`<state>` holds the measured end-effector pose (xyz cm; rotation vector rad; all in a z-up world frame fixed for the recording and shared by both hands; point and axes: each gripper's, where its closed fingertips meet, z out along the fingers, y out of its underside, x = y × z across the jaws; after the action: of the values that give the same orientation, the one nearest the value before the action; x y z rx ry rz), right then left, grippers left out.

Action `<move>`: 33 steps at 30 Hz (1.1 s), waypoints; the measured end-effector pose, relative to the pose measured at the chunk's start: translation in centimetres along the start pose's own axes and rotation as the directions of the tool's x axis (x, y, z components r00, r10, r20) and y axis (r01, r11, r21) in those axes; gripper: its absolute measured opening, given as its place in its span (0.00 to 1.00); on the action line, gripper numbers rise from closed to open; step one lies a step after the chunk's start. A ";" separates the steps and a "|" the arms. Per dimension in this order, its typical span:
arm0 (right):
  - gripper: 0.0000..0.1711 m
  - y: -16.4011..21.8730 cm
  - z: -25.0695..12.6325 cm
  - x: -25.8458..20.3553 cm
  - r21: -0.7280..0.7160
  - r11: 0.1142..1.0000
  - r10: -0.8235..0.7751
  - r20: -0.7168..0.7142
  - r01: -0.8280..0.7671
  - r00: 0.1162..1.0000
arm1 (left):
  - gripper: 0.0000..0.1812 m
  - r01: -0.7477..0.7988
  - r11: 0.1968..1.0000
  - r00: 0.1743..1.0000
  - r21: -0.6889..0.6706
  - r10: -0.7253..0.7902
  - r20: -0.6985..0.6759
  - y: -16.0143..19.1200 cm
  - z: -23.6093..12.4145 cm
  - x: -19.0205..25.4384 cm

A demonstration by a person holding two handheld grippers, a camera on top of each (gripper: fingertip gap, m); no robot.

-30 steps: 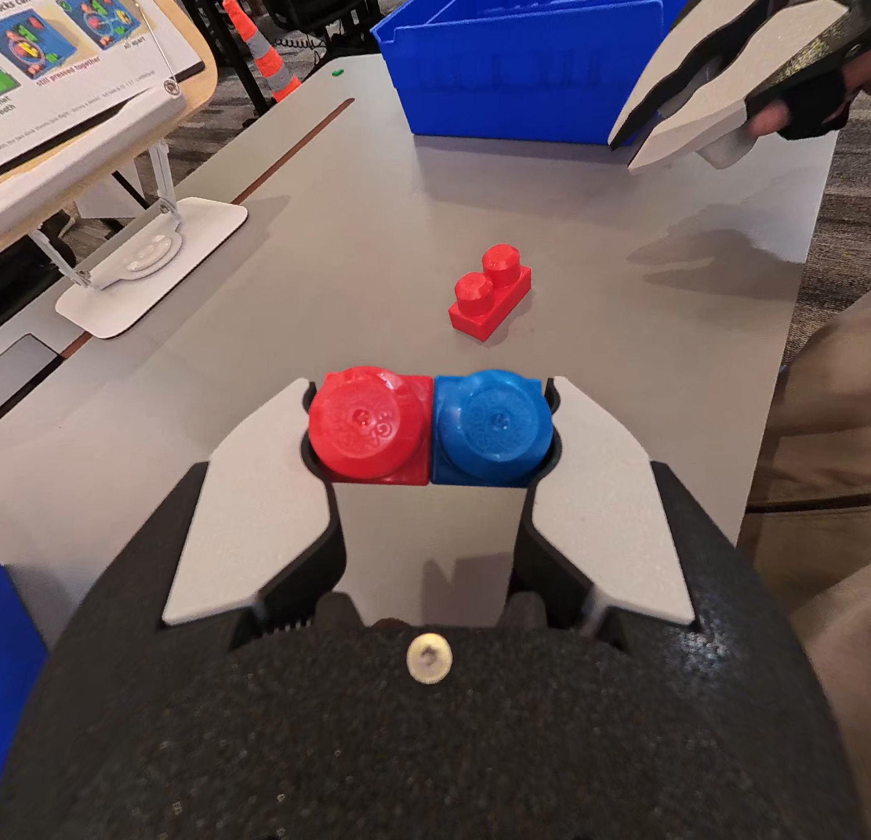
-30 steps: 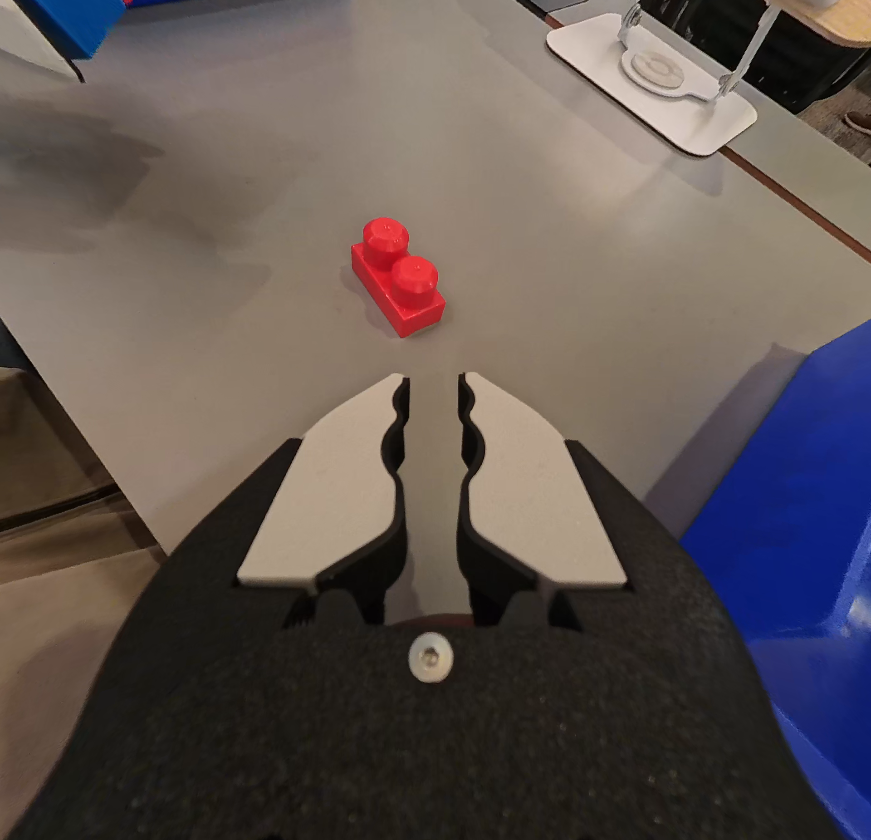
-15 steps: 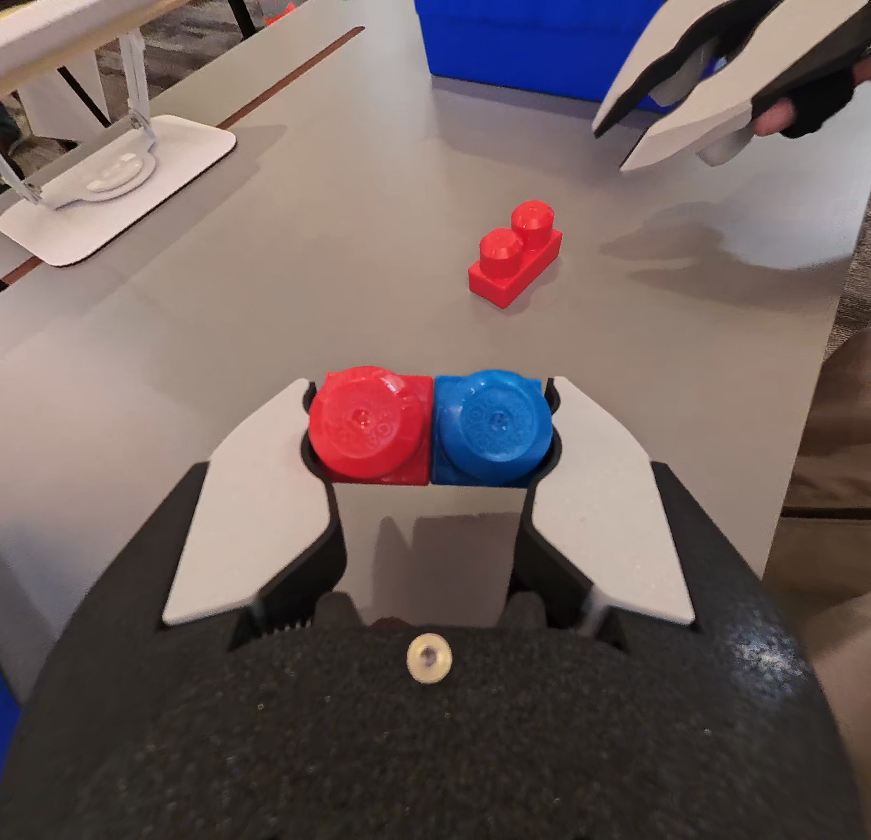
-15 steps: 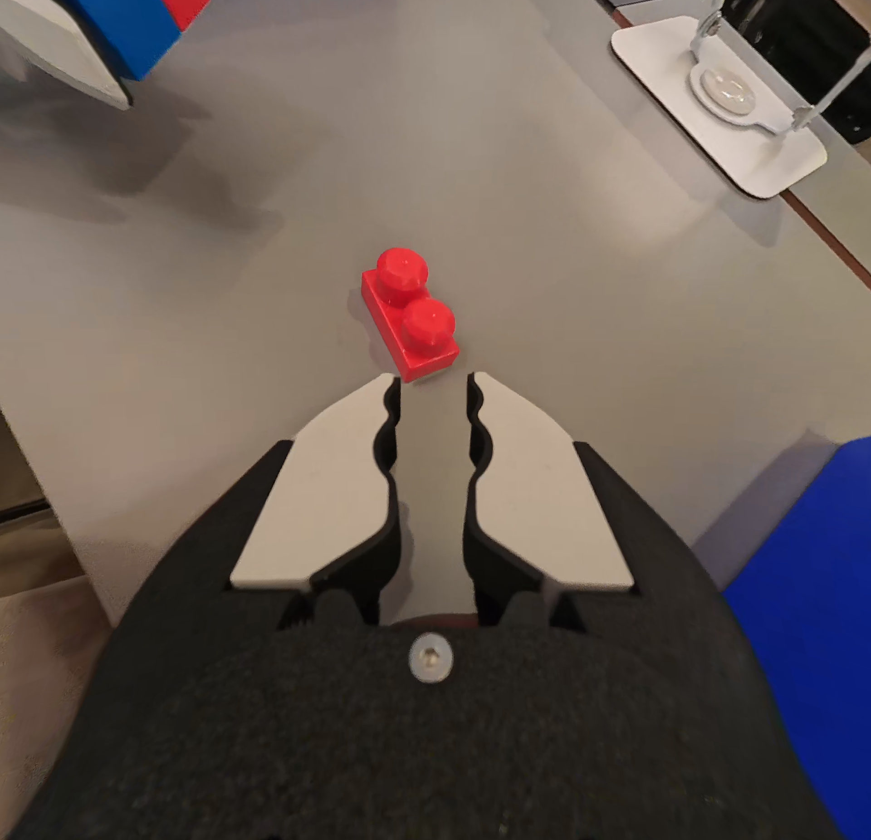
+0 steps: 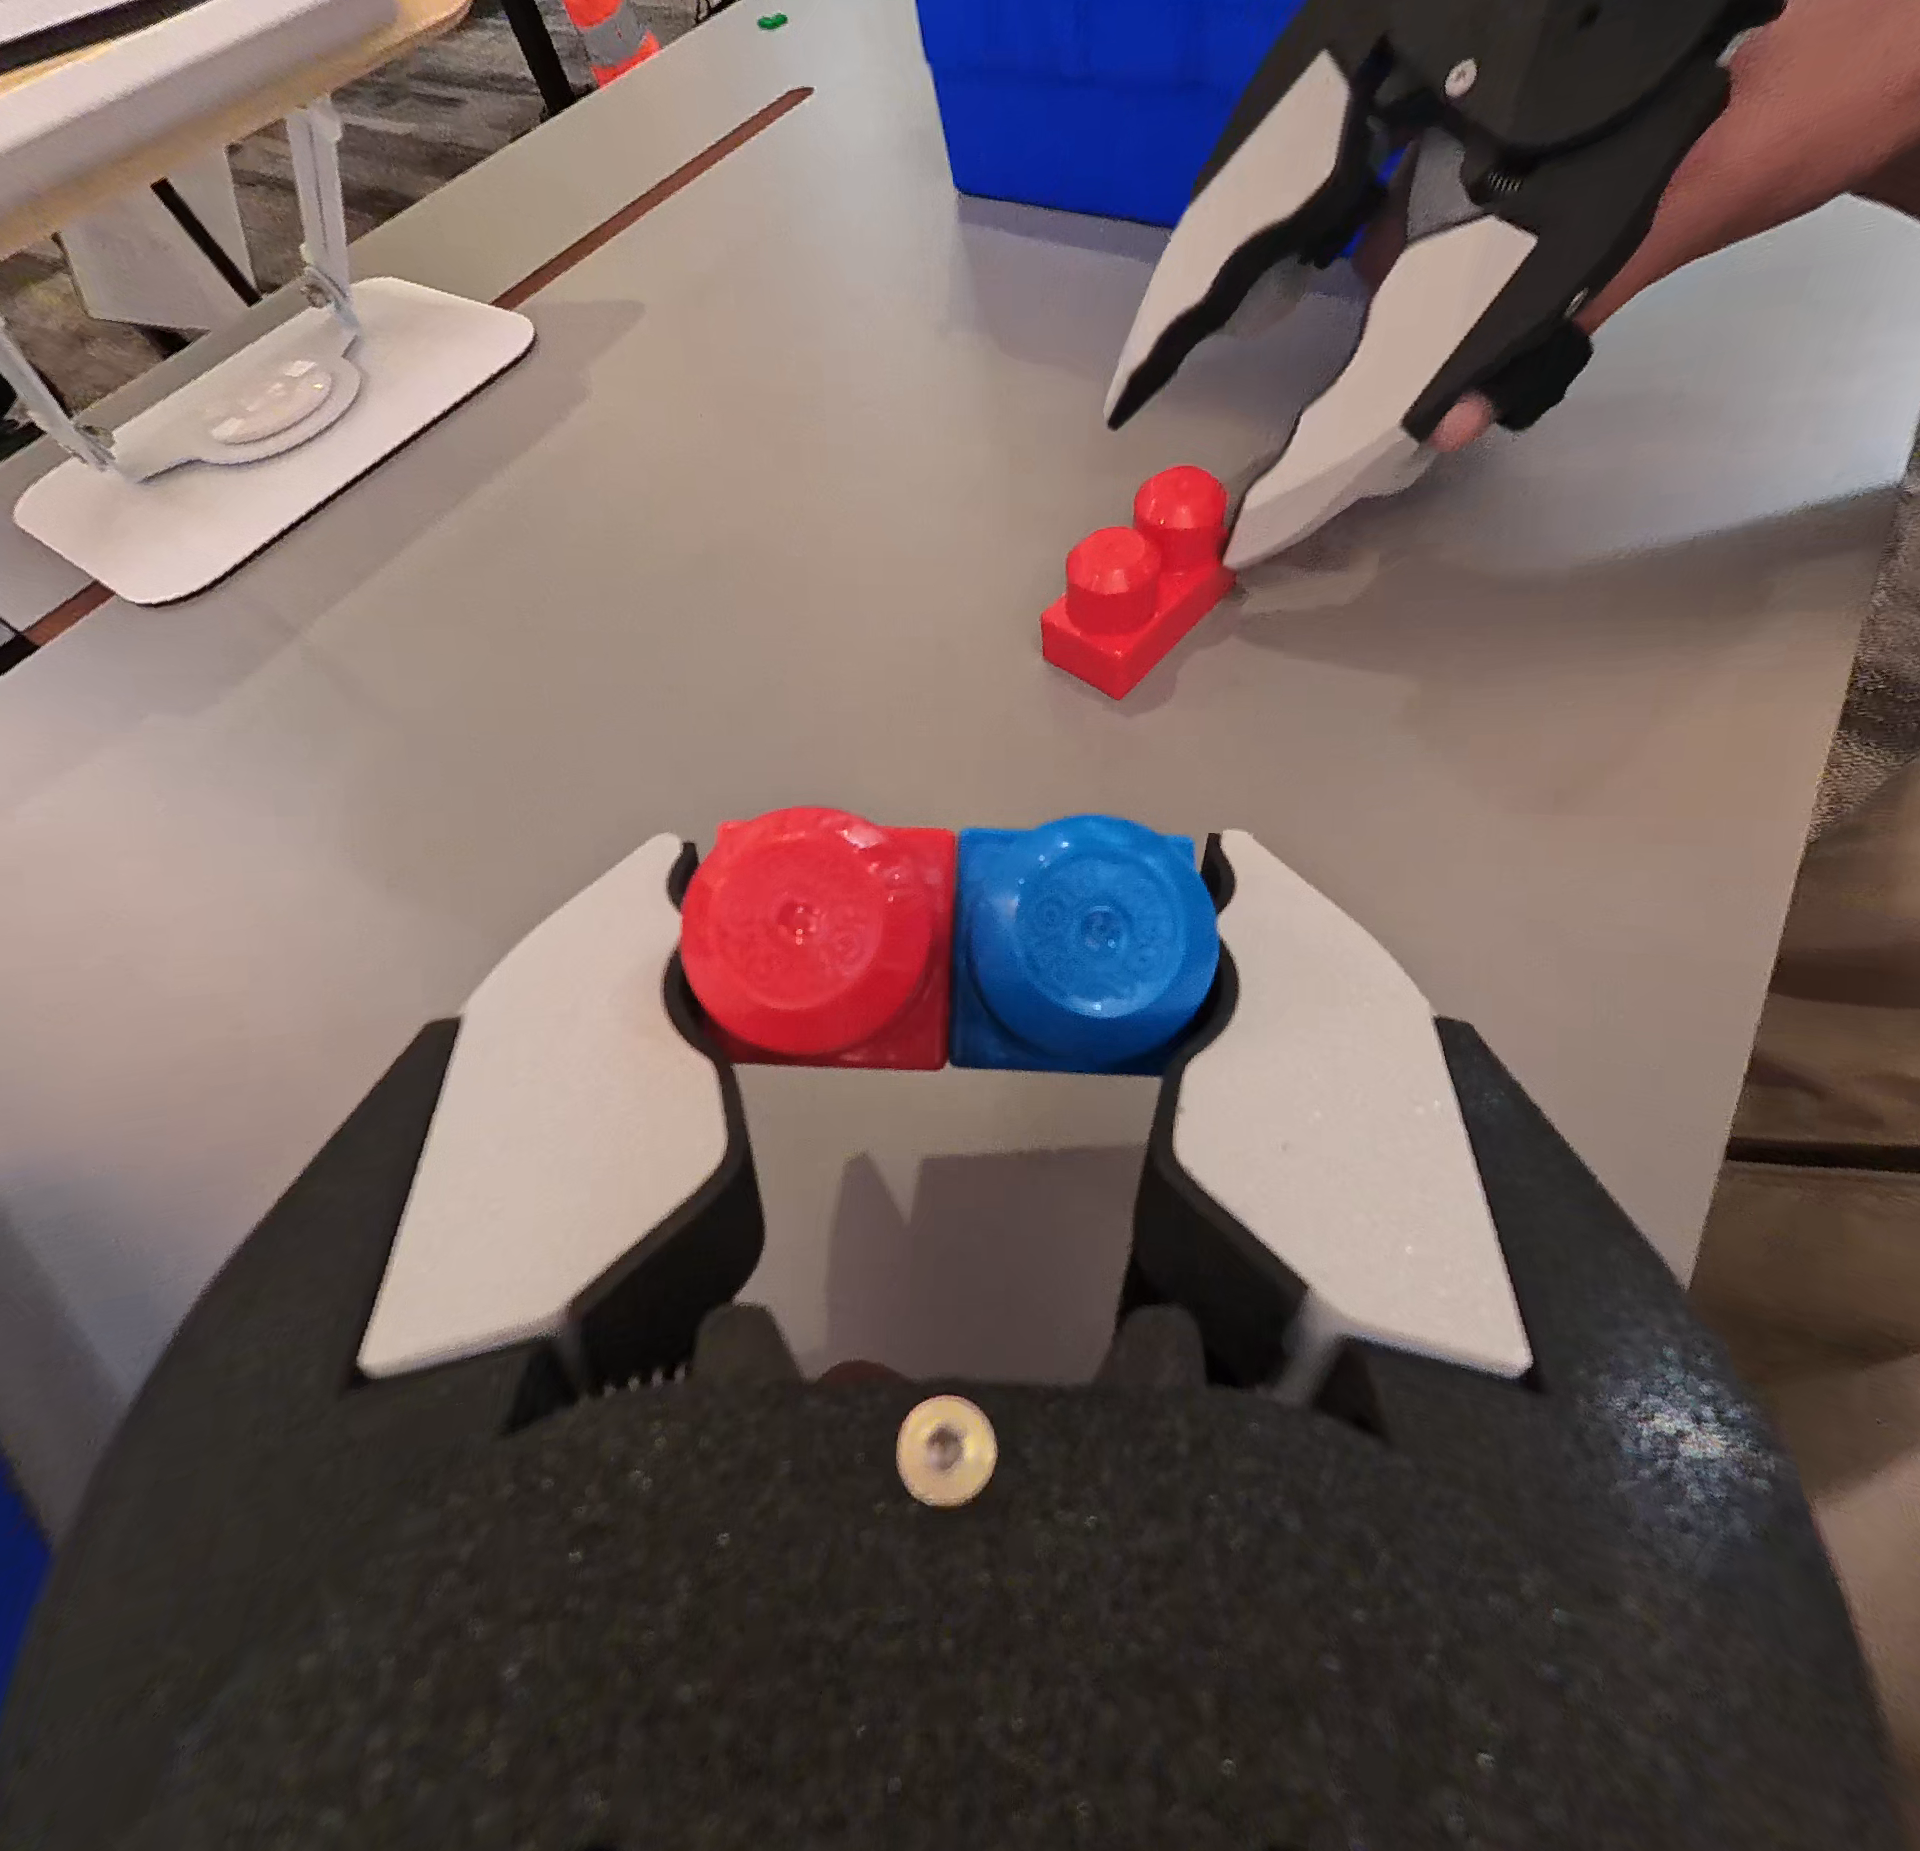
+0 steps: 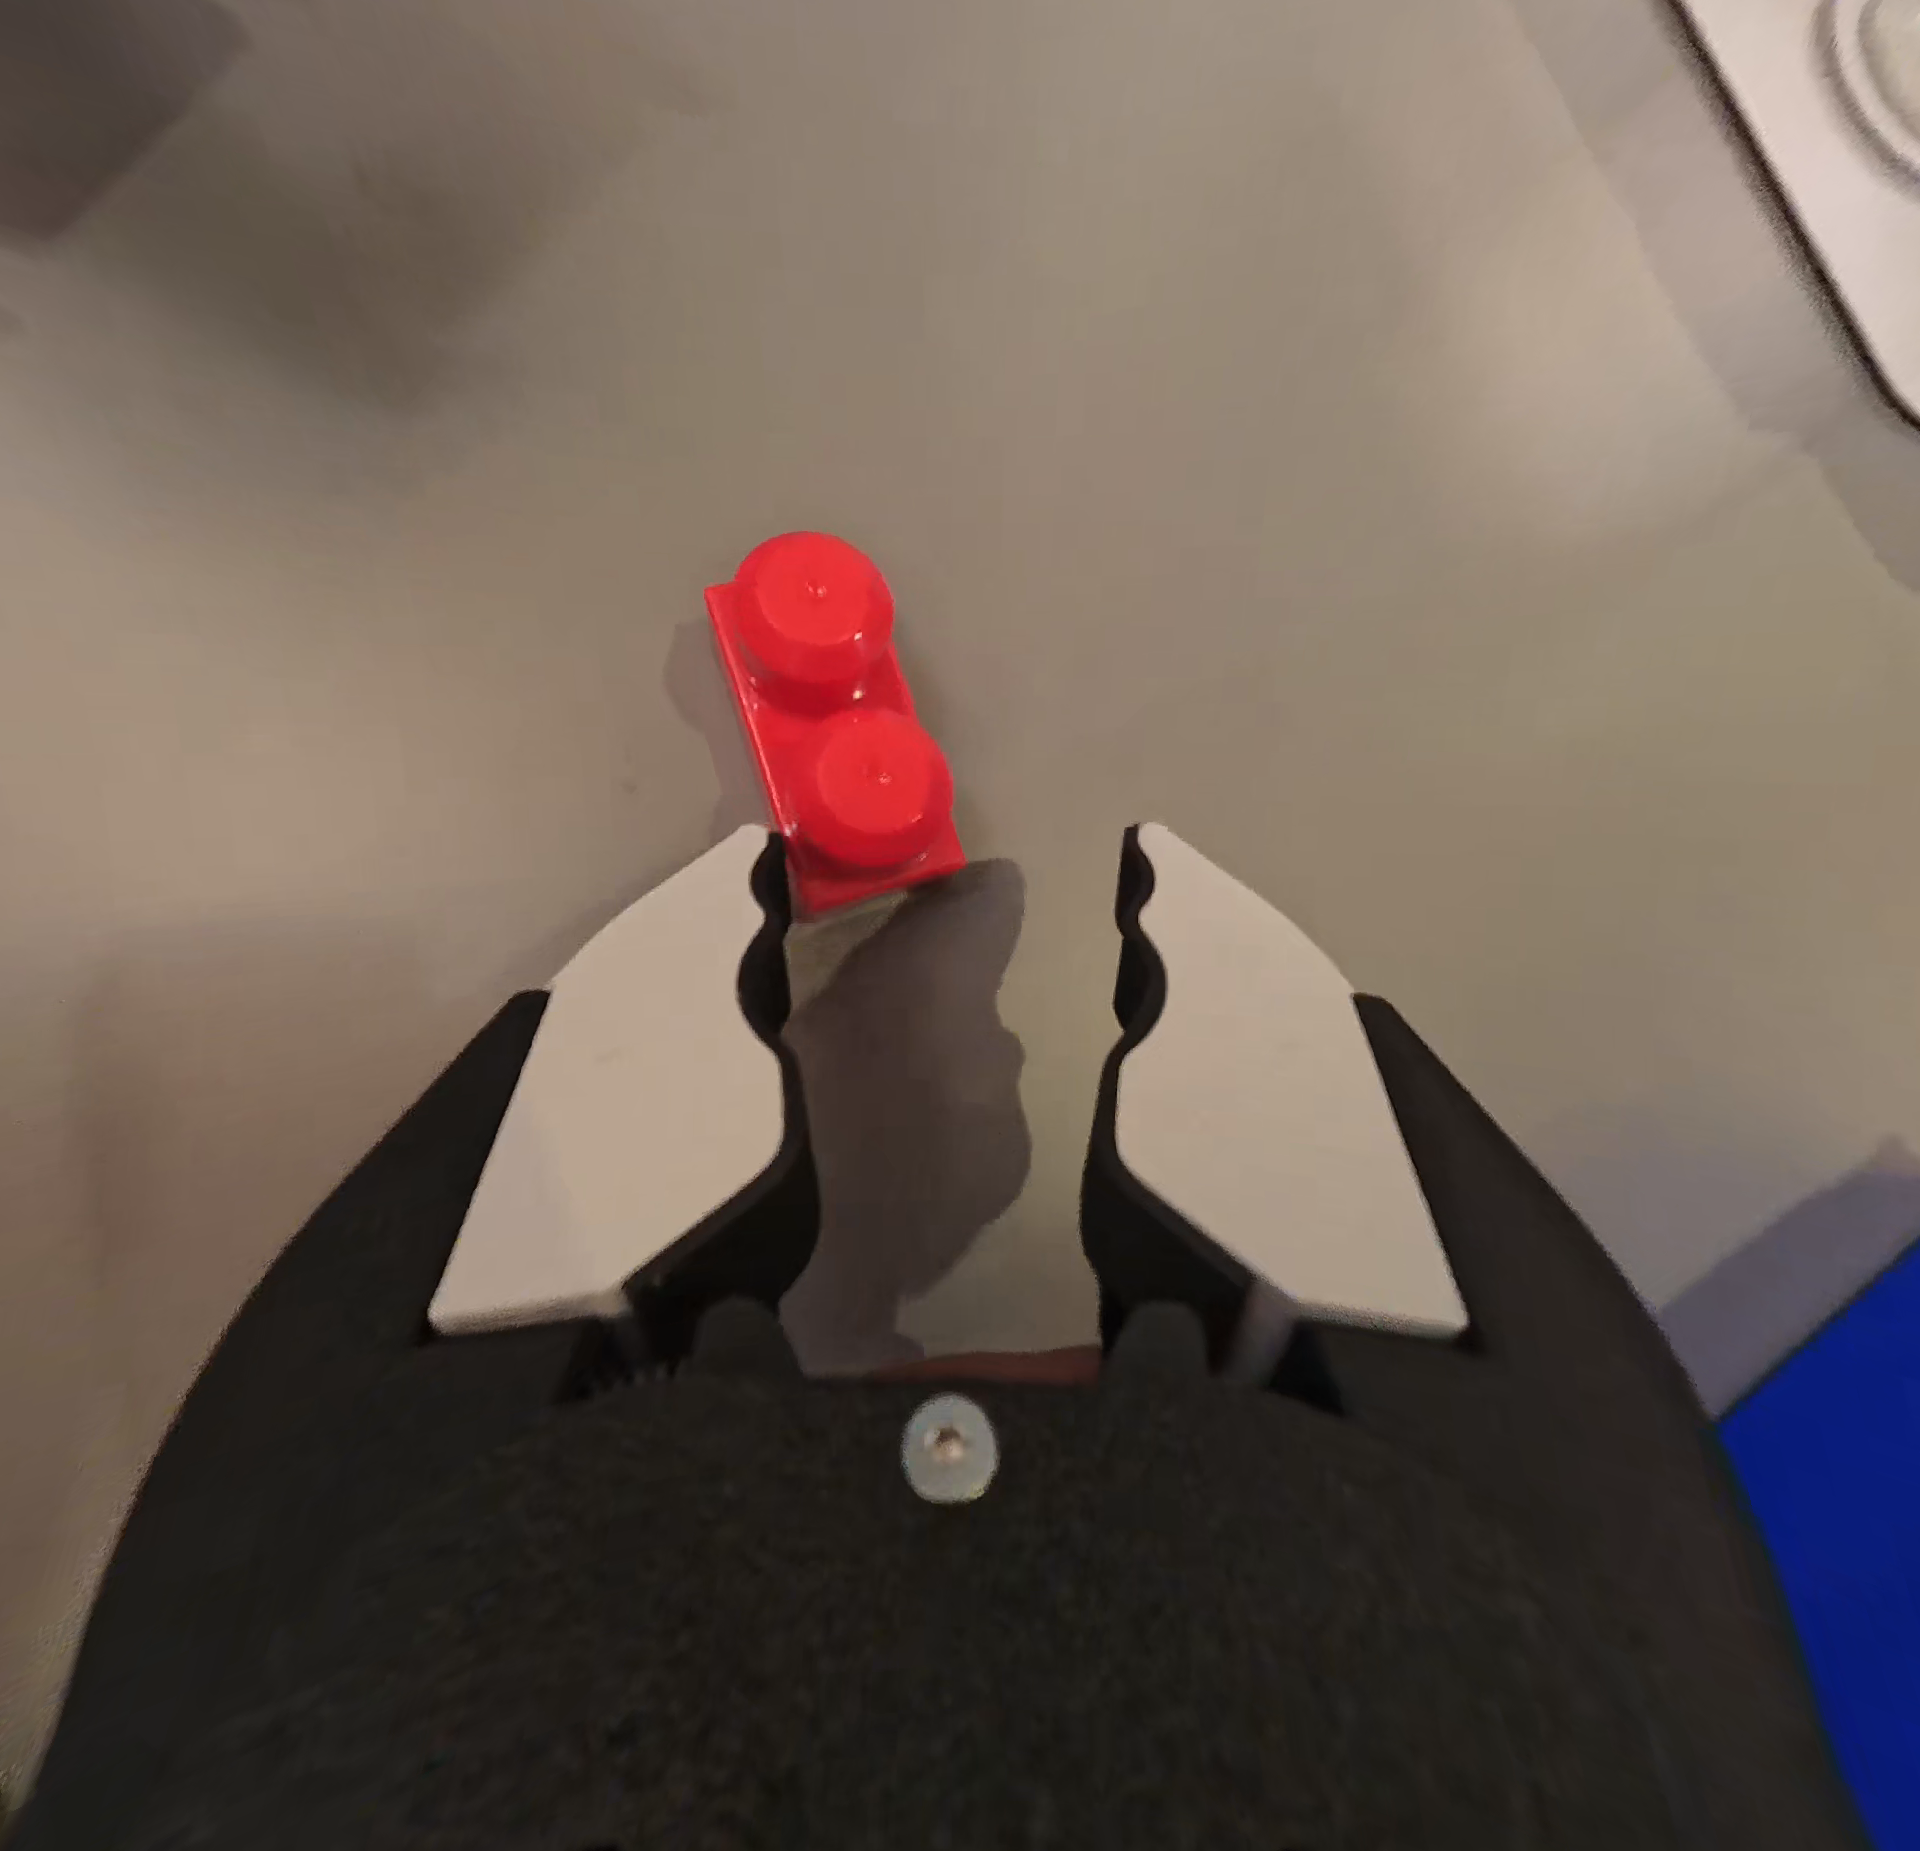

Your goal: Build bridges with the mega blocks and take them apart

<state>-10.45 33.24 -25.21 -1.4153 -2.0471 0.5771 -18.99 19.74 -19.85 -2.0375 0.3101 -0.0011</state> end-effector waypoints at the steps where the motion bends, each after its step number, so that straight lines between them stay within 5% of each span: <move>1: 0.35 0.1 0.3 -0.2 -0.009 1.000 -0.010 0.007 0.010 1.000 | 0.49 0.005 1.000 1.000 -0.002 -0.005 0.005 0.1 0.0 -0.1; 16: 0.23 -0.1 2.0 -1.6 0.005 1.000 -0.011 0.094 0.011 0.996 | 0.49 0.055 0.998 0.998 -0.014 -0.055 0.015 1.2 -0.2 -0.6; 26: 0.22 -0.2 1.9 -0.9 0.024 0.998 0.065 0.023 -0.065 0.998 | 0.49 0.113 0.993 0.993 -0.014 -0.113 0.022 0.9 0.8 -1.4; 33: 0.21 -4.6 -3.5 0.6 0.285 0.948 0.184 -0.129 -0.141 0.975 | 0.49 0.132 0.991 0.991 0.028 -0.132 0.011 -0.4 1.4 -1.4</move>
<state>-11.42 32.31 -19.54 -1.4216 -1.6674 0.7637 -20.10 21.46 -19.97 -2.0272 0.1664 -0.0740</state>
